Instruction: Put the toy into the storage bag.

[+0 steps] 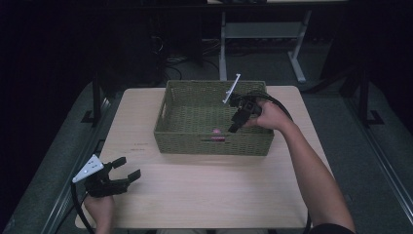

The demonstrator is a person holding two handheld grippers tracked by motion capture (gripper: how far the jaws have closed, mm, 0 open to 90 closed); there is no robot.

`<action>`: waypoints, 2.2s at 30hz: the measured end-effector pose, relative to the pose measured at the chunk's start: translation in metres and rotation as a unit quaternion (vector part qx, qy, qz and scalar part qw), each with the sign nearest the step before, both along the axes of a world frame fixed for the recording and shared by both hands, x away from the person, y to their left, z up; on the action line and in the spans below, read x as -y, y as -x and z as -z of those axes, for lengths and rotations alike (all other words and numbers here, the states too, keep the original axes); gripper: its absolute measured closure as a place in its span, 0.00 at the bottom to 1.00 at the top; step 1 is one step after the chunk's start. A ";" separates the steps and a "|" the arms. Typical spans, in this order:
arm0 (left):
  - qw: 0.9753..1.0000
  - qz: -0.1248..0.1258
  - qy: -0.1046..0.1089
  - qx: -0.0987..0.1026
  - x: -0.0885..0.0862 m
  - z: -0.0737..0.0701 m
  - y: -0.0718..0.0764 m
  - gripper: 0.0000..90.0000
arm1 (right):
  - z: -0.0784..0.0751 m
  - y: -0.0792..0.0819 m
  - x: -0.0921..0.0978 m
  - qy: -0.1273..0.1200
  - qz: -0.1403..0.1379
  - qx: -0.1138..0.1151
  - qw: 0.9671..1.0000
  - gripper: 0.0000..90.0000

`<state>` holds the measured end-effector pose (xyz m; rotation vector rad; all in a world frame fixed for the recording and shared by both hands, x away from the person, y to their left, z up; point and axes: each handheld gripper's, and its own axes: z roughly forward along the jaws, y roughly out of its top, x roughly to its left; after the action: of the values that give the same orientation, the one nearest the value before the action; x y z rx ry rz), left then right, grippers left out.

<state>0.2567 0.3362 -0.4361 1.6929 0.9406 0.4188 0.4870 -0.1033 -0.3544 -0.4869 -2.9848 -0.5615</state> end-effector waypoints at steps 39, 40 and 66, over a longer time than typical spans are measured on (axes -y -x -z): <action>1.000 0.002 -0.001 -0.004 0.000 0.002 -0.001 0.15 | -0.032 0.022 0.017 -0.032 0.006 0.025 0.999 0.38; 1.000 0.002 -0.001 -0.003 0.000 0.002 -0.001 0.15 | -0.032 0.023 0.017 -0.031 0.009 0.026 0.999 0.38; 1.000 0.003 -0.006 -0.006 0.002 0.002 -0.001 0.15 | -0.044 0.047 0.040 -0.046 0.022 0.038 0.998 0.32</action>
<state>0.2577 0.3338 -0.4382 1.7101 0.9427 0.4117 0.4403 -0.1433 -0.3106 -0.5366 -3.0098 -0.7331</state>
